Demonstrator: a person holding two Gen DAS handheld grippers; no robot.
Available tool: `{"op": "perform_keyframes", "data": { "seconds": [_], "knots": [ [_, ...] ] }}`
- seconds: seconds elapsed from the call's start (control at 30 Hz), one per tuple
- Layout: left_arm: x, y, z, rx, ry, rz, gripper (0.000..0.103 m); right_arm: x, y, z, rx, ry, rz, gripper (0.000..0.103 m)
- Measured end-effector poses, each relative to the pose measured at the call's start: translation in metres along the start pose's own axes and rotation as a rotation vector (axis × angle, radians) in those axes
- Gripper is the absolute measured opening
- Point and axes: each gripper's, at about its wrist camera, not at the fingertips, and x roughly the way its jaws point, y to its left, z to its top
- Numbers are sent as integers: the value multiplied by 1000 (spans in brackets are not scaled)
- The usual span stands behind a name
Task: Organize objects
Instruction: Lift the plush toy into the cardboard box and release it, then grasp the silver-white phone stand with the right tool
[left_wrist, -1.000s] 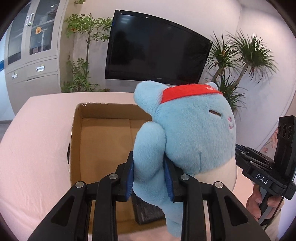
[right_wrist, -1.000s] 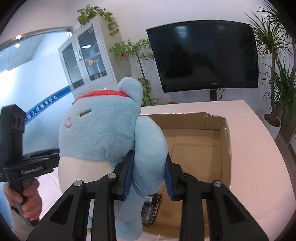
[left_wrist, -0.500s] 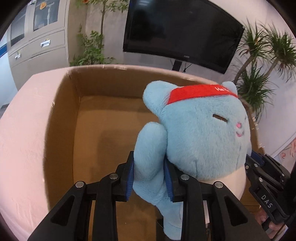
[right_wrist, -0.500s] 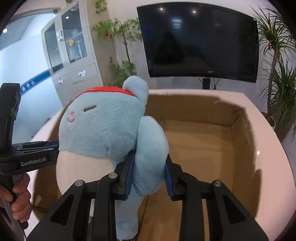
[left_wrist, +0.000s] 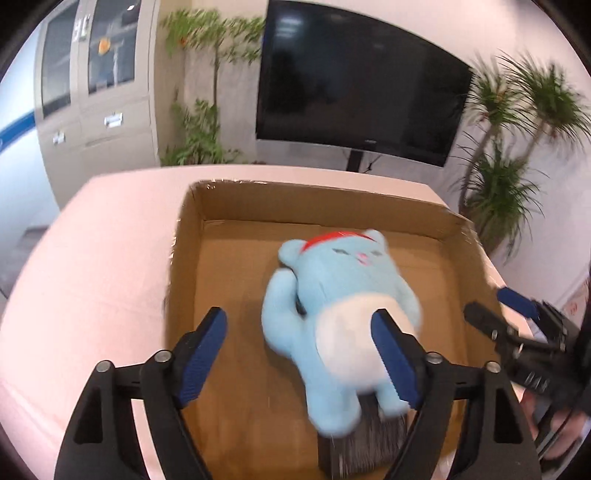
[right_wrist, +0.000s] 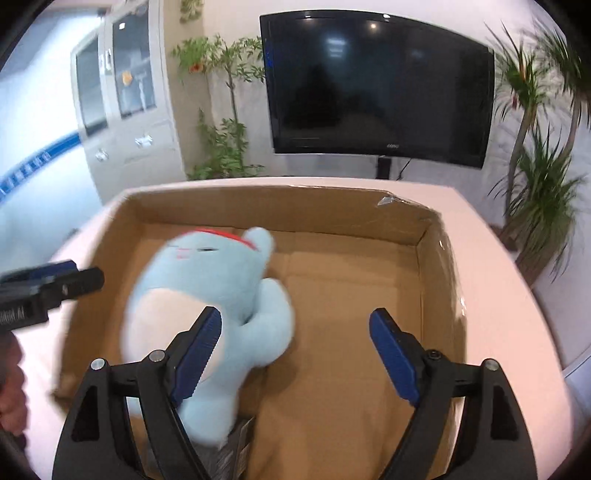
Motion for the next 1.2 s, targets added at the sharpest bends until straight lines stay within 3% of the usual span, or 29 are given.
{"op": "perform_keyframes", "data": {
  "seconds": [0.07,0.2,0.27,0.33,0.43,0.5,0.57,0.63,0.77,0.87,0.97,1.07,1.2],
  "knots": [
    [-36,-6,-18,10,-25,-19,84,-28,0,-5,27,-7,53,82],
    [-98,0,-57,19,-48,-55,101,-85,8,-30,42,-41,125,83],
    [-124,3,-94,36,-49,-73,103,-108,16,-49,43,-49,170,88],
    [-145,10,-137,59,-37,-83,103,-123,24,-69,37,-38,210,102],
    [-160,24,-198,74,2,-76,103,-134,49,-113,-33,32,258,102],
    [-165,31,-235,61,15,-20,103,-140,66,-151,-81,75,282,102],
    [-173,50,-271,-5,-6,46,103,-144,85,-191,-70,98,324,102],
    [-174,72,-298,-110,22,52,103,-144,110,-237,-47,144,364,102],
    [-167,103,-326,-237,107,13,103,-130,150,-282,-31,229,354,101],
    [-168,115,-337,-300,103,-18,103,-120,166,-300,-18,254,315,101],
    [-163,112,-343,-299,116,-48,103,-104,178,-313,-67,311,295,101],
    [-155,103,-345,-274,144,-51,103,-109,183,-318,-162,254,236,84],
    [-145,87,-345,-230,180,-103,103,-110,161,-316,-176,261,299,57]
  ]
}}
